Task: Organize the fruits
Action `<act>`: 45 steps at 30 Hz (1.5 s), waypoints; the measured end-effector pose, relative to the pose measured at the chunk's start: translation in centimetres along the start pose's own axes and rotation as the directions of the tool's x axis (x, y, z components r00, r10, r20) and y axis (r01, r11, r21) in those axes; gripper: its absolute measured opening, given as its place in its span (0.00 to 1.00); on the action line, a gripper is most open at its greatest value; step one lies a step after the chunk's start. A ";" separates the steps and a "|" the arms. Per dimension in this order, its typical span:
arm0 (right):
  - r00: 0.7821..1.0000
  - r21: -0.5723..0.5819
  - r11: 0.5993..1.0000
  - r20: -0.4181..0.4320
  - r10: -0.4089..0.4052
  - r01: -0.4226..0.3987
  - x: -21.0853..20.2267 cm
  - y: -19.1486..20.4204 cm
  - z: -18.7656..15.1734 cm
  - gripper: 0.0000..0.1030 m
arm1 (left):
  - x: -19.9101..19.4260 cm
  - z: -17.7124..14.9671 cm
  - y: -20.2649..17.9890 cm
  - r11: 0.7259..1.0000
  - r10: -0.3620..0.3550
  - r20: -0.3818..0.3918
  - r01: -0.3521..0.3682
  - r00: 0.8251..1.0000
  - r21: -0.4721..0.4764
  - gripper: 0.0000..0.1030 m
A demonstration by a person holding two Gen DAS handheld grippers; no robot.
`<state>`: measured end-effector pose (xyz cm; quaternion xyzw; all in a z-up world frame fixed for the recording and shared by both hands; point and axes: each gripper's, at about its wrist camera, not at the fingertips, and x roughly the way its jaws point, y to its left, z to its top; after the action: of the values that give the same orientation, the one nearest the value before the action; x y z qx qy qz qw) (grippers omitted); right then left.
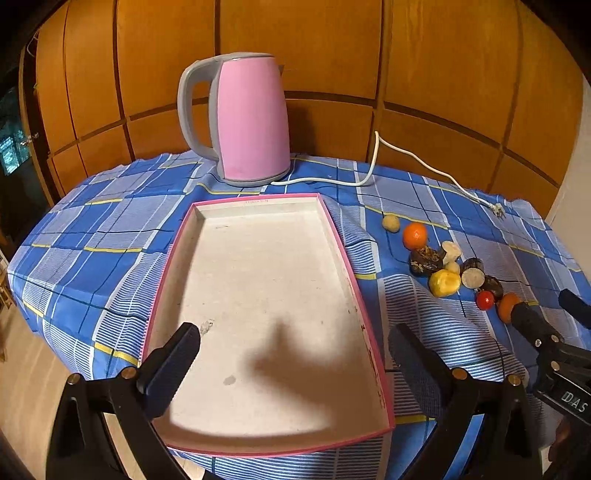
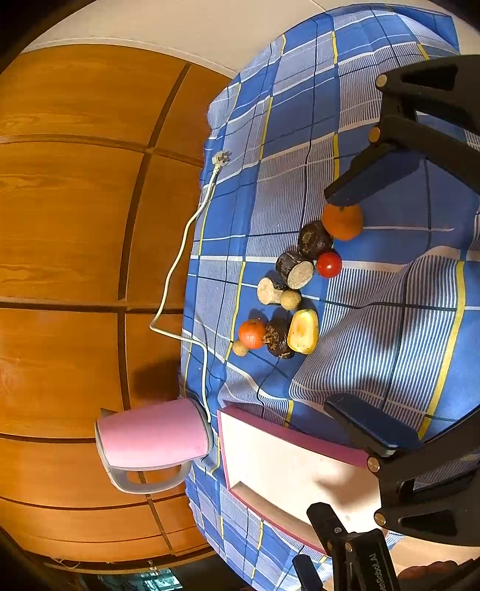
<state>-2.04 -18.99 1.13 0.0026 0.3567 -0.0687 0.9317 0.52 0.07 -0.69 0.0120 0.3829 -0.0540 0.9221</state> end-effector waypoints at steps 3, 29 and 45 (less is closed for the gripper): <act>1.000 0.000 1.000 -0.005 0.004 -0.004 0.2 0.0 -0.1 1.00 | 0.0 0.1 -0.2 1.000 -0.006 -0.002 0.006 1.000 0.005 0.99; 0.998 0.128 0.989 -0.023 -0.065 0.068 1.1 -6.8 -0.9 1.00 | 2.4 3.1 -5.8 0.968 -0.207 -0.140 0.223 0.968 0.114 0.69; 0.992 0.194 0.974 -0.072 -0.102 0.115 1.7 -11.0 -2.6 1.00 | 7.0 4.8 -11.7 0.927 -0.332 -0.275 0.366 0.902 0.084 0.40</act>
<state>-3.95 -29.94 -1.40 0.0777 0.3764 -0.1545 0.9102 7.53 -12.52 -1.98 0.0115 0.4901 -0.2420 0.8373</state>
